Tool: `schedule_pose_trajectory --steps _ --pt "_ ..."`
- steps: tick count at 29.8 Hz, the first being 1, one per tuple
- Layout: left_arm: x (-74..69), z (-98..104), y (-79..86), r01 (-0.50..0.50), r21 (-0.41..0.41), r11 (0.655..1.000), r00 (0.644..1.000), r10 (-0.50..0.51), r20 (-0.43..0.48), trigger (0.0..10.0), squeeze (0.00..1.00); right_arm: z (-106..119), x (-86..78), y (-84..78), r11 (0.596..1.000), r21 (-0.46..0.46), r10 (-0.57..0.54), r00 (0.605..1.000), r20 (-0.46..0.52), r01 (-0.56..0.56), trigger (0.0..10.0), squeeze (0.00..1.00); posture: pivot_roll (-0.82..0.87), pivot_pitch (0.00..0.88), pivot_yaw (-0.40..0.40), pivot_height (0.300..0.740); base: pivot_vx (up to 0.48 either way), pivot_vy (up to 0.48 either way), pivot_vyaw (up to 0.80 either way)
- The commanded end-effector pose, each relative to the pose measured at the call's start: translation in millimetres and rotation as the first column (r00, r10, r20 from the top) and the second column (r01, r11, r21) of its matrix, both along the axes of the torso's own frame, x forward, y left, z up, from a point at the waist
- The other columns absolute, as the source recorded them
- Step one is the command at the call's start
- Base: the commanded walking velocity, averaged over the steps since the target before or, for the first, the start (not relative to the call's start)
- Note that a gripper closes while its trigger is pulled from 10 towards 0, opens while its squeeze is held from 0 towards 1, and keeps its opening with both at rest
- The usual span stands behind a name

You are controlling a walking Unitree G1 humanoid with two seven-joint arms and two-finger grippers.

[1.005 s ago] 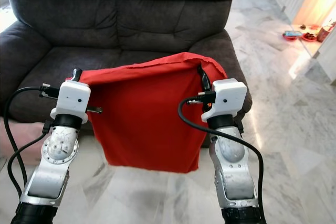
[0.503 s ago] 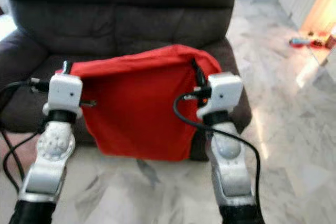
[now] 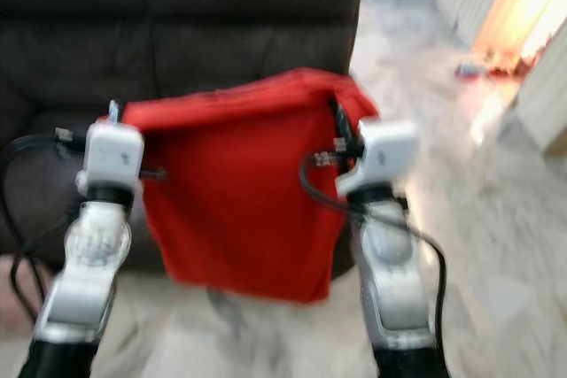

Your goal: Move the pillow to the sofa from floor

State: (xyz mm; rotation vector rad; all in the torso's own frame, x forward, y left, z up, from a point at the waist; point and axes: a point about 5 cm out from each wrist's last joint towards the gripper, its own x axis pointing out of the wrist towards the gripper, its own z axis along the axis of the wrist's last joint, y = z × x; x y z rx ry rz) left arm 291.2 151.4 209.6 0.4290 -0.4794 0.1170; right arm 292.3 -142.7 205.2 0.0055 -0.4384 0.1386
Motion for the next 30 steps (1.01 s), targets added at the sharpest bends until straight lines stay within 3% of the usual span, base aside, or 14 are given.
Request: schedule_pose_trajectory --steps 1,9,17,30 --pt "-3.7 20 13.0 -0.06 -0.01 0.998 0.994 0.06 0.093 10.0 0.0 26 -3.7 1.3 1.0 0.029 -0.001 0.993 0.12 -0.002 10.0 0.0 -0.01 0.049 -0.025 0.74 0.337 0.0 0.0" --pt "-4.3 37 10.7 -0.055 -0.011 0.998 0.987 0.056 0.151 10.0 0.0 41 -3.9 5.4 1.0 0.007 0.021 0.985 0.171 -0.022 10.0 0.0 -0.01 0.039 -0.028 0.74 0.336 0.0 0.0" --pt "-4.4 39 10.3 -0.056 -0.008 0.998 0.986 0.057 0.156 10.0 0.0 42 -4.0 7.2 0.999 0.015 0.027 0.984 0.175 -0.03 10.0 0.0 -0.01 0.042 -0.029 0.74 0.336 0.0 0.2" --pt "-5.3 61 11.1 -0.058 -0.008 0.998 0.974 0.059 0.217 10.0 0.0 80 -7.4 19.2 0.995 0.008 0.093 0.95 0.298 -0.1 10.0 0.0 -0.01 0.051 -0.03 0.74 0.336 0.0 0.0"
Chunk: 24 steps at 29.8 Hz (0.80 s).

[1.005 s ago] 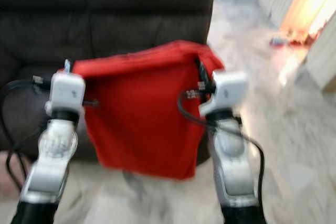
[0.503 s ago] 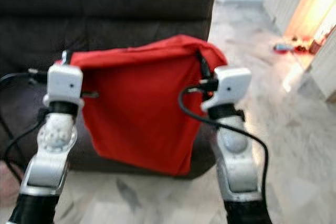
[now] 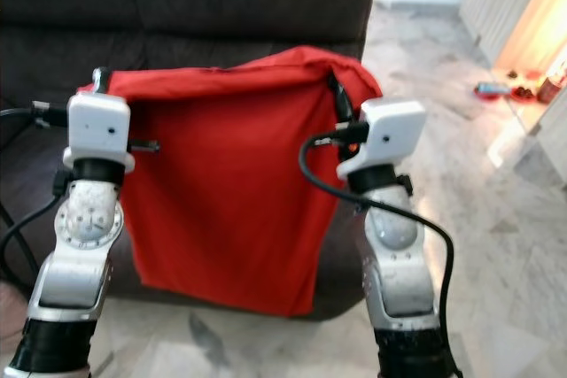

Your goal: Move the pillow to the sofa from floor

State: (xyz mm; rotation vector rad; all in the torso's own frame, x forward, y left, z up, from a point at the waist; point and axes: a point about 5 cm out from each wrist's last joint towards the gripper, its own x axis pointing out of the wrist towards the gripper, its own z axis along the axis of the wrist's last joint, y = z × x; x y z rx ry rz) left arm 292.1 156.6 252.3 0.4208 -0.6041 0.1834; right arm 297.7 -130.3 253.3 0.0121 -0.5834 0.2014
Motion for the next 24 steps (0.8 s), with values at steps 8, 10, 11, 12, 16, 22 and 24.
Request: schedule_pose_trajectory --steps 8,10,11,12,16,22,24 --pt "-7.3 26 4.1 -0.028 0.009 1.0 0.994 0.027 0.11 10.0 0.0 58 -13.0 9.3 0.998 0.012 0.05 0.97 0.238 -0.054 10.0 0.0 -0.01 0.053 -0.039 0.74 0.337 0.0 0.0" --pt "-7.5 26 3.6 -0.029 0.009 1.0 0.994 0.028 0.11 10.0 0.0 58 -12.5 10.3 0.998 0.011 0.054 0.97 0.238 -0.059 10.0 0.0 0.0 0.053 -0.041 0.74 0.337 0.0 0.0" --pt "-7.6 26 3.5 -0.029 0.009 1.0 0.994 0.028 0.11 10.0 0.0 58 -12.5 10.5 0.998 0.01 0.055 0.97 0.238 -0.059 10.0 0.0 0.0 0.053 -0.041 0.74 0.334 0.0 0.0" --pt "-7.9 26 3.3 -0.029 0.009 1.0 0.993 0.028 0.111 10.0 0.0 57 -12.3 11.3 0.998 0.007 0.057 0.971 0.233 -0.06 10.0 0.0 0.0 0.055 -0.043 0.74 0.337 0.0 0.0" --pt "-9.2 27 3.3 -0.031 0.01 0.999 0.993 0.03 0.113 10.0 0.0 52 -11.8 15.5 0.997 -0.014 0.072 0.974 0.217 -0.07 10.0 0.0 0.0 0.056 -0.046 0.74 0.336 0.0 0.1" --pt "-9.6 26 3.1 -0.036 0.008 0.999 0.993 0.035 0.112 10.0 0.0 47 -10.8 18.5 0.995 -0.029 0.098 0.976 0.193 -0.094 10.0 0.0 0.0 0.057 -0.05 0.74 0.336 0.0 0.61" --pt "-9.4 26 3.3 -0.037 0.008 0.999 0.993 0.036 0.11 10.0 0.0 46 -10.1 18.2 0.995 -0.017 0.1 0.978 0.182 -0.099 10.0 0.0 0.0 0.057 -0.05 0.74 0.332 0.0 0.0"
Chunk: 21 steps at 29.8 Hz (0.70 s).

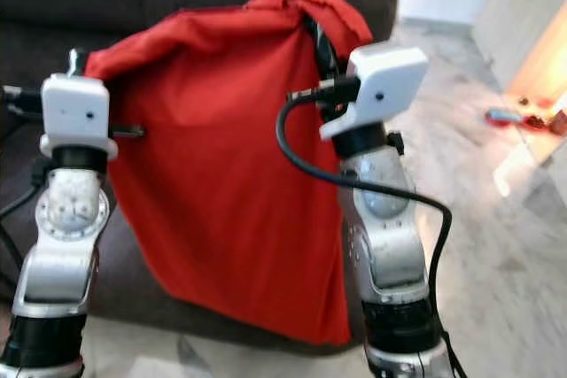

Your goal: Move the pillow to the sofa from floor

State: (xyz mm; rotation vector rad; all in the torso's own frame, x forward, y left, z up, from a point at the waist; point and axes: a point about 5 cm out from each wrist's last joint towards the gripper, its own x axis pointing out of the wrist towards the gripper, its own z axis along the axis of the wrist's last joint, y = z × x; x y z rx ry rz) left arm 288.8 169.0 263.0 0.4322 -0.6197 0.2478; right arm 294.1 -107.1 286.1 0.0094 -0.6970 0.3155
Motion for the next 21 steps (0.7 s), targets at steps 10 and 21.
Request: schedule_pose_trajectory --steps 10,21 --pt "1.9 -4 -16.2 0.123 0.014 0.992 0.991 -0.122 -0.056 10.0 0.0 3 -1.3 -8.1 0.999 0.019 -0.036 0.999 0.014 0.035 10.0 0.0 0.0 0.055 -0.049 0.74 0.324 0.0 0.0" --pt "8.0 -59 -37.3 0.331 -0.01 0.944 0.877 -0.312 -0.366 10.0 0.0 -37 12.1 -16.9 0.993 -0.066 -0.106 0.983 -0.152 0.096 10.0 0.0 -0.01 0.055 -0.048 0.74 0.0 0.0 0.0"
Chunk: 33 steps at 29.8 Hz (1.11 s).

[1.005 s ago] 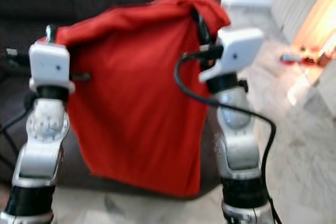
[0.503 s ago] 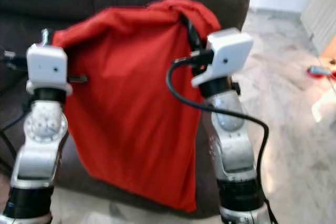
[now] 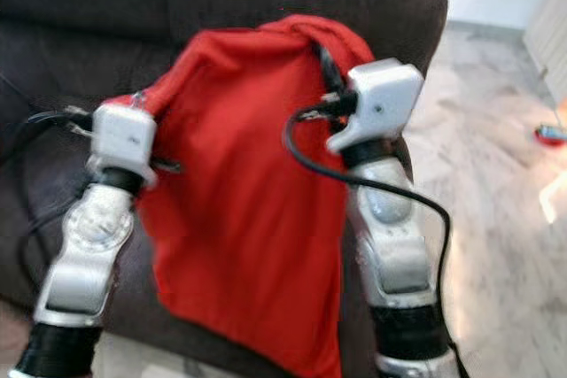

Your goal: Move the pillow to the sofa from floor

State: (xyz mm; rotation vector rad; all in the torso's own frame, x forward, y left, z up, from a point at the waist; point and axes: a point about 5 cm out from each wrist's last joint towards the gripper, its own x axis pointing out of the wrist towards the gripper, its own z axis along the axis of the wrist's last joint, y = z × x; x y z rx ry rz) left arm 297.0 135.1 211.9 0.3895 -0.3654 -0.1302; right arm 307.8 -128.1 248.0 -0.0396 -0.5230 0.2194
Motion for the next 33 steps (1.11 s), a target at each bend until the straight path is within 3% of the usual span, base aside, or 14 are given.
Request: schedule_pose_trajectory --steps 1,7,10,11,19,20,21,22,23,24,25,26,27,33 --pt "0.2 -10 -5.2 0.039 0.033 0.999 0.997 -0.037 -0.063 10.0 0.0 -3 -0.9 3.2 1.0 -0.023 0.005 1.0 -0.005 -0.006 10.0 0.0 -0.01 0.054 -0.048 0.74 0.0 0.0 0.0" --pt "-0.3 -19 -10.6 0.094 0.05 0.994 0.988 -0.087 -0.125 10.0 0.0 -17 0.0 -1.9 1.0 -0.028 -0.014 0.999 -0.051 0.013 10.0 0.0 -0.01 0.058 -0.047 0.74 0.0 0.0 0.0" --pt "-0.3 -26 -10.8 0.106 0.087 0.991 0.983 -0.092 -0.16 10.0 0.0 -22 0.3 -3.0 0.999 -0.03 -0.019 0.997 -0.072 0.017 10.0 0.0 -0.01 0.061 -0.047 0.74 0.0 0.0 0.0" --pt "-0.1 -30 -11.2 0.116 0.135 0.984 0.98 -0.091 -0.179 10.0 0.0 -26 0.6 -2.8 0.999 -0.036 -0.022 0.996 -0.085 0.019 10.0 0.0 -0.01 0.062 -0.047 0.74 0.0 0.0 0.0" --pt "-0.7 -32 -12.5 0.123 0.134 0.983 0.977 -0.096 -0.193 10.0 0.01 -29 0.4 -2.4 0.999 -0.041 -0.026 0.995 -0.098 0.022 10.0 0.0 -0.01 0.067 -0.047 0.74 0.0 0.0 0.0" --pt "-0.7 -32 -12.4 0.123 0.134 0.983 0.977 -0.096 -0.193 10.0 0.09 -29 0.4 -2.4 0.999 -0.041 -0.026 0.995 -0.099 0.022 10.0 0.0 -0.01 0.067 -0.047 0.74 0.0 0.0 0.0" --pt "-0.8 -32 -12.3 0.124 0.133 0.983 0.977 -0.097 -0.192 10.0 0.43 -30 0.4 -2.4 0.999 -0.04 -0.026 0.995 -0.099 0.022 10.0 0.0 -0.01 0.067 -0.047 0.74 0.0 0.0 0.0" --pt "-0.8 -32 -12.4 0.124 0.134 0.983 0.977 -0.097 -0.192 10.0 0.43 -30 0.4 -2.5 0.999 -0.039 -0.025 0.995 -0.1 0.021 10.0 0.0 -0.01 0.068 -0.047 0.74 0.0 0.0 0.0" --pt "-0.7 -32 -12.3 0.123 0.135 0.983 0.977 -0.096 -0.191 10.0 0.66 -30 0.4 -2.4 0.999 -0.036 -0.023 0.995 -0.102 0.019 10.0 0.0 -0.01 0.067 -0.048 0.74 0.0 0.0 0.0" --pt "-0.7 -32 -12.2 0.122 0.136 0.983 0.977 -0.095 -0.191 10.0 0.66 -30 0.4 -2.4 0.999 -0.034 -0.021 0.994 -0.103 0.018 10.0 0.0 -0.01 0.067 -0.048 0.74 0.0 0.0 0.0" --pt "-0.5 -31 -12.0 0.119 0.135 0.984 0.978 -0.093 -0.189 10.0 0.98 -30 0.5 -2.4 0.999 -0.034 -0.021 0.994 -0.104 0.018 10.0 0.09 -0.01 0.067 -0.047 0.74 0.0 0.0 0.0" --pt "-0.2 -30 -11.7 0.114 0.133 0.985 0.979 -0.088 -0.184 10.0 1.0 -30 0.6 -2.6 0.999 -0.031 -0.019 0.994 -0.105 0.016 10.0 0.6 -0.01 0.069 -0.047 0.74 0.0 0.0 0.0" --pt "-0.3 -30 -11.7 0.114 0.132 0.985 0.979 -0.089 -0.182 10.0 1.0 -30 0.6 -2.5 0.999 -0.029 -0.019 0.994 -0.105 0.016 10.0 1.0 -0.01 0.069 -0.047 0.74 0.0 0.0 0.0" --pt "-1.3 -30 -11.1 0.111 0.129 0.985 0.98 -0.087 -0.177 10.0 1.0 -30 0.5 -2.8 0.999 -0.028 -0.02 0.994 -0.104 0.018 10.0 1.0 -0.01 0.071 -0.047 0.74 0.0 0.0 0.0"
